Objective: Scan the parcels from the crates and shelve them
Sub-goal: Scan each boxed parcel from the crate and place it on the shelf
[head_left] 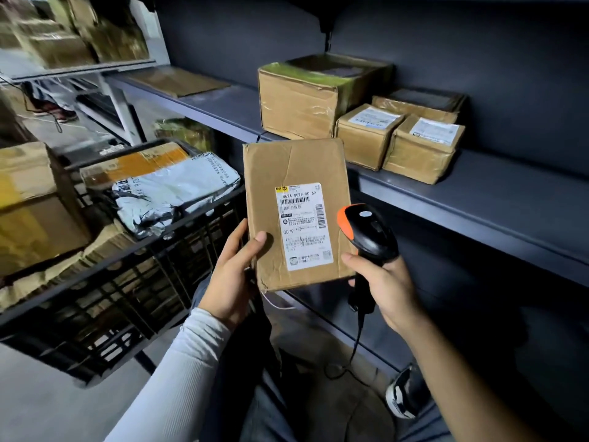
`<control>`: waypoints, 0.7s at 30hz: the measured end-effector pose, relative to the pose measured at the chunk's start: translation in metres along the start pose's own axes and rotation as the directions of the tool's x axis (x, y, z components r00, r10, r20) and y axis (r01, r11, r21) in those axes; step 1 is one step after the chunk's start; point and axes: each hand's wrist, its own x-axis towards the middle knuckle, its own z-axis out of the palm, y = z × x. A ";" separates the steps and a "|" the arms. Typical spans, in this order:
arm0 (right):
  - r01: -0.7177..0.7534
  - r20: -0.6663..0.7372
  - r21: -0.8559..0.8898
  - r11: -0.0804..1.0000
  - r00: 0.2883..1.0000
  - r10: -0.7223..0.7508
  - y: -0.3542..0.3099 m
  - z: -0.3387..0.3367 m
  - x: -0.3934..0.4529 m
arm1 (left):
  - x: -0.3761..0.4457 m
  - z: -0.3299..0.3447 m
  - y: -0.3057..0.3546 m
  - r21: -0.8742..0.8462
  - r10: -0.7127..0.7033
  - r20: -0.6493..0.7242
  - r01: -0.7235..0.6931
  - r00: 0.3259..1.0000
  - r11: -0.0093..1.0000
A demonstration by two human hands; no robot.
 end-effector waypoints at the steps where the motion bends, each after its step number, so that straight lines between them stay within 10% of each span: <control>1: 0.014 0.011 -0.005 1.000 1.000 -0.014 -0.005 0.002 0.002 | 0.001 0.001 0.007 0.020 0.012 0.007 -0.012 1.000 1.000; 21: 0.182 -0.046 0.187 0.965 0.983 -0.177 -0.102 0.031 0.034 | -0.003 0.051 0.135 0.118 0.209 -0.005 -0.207 0.978 0.971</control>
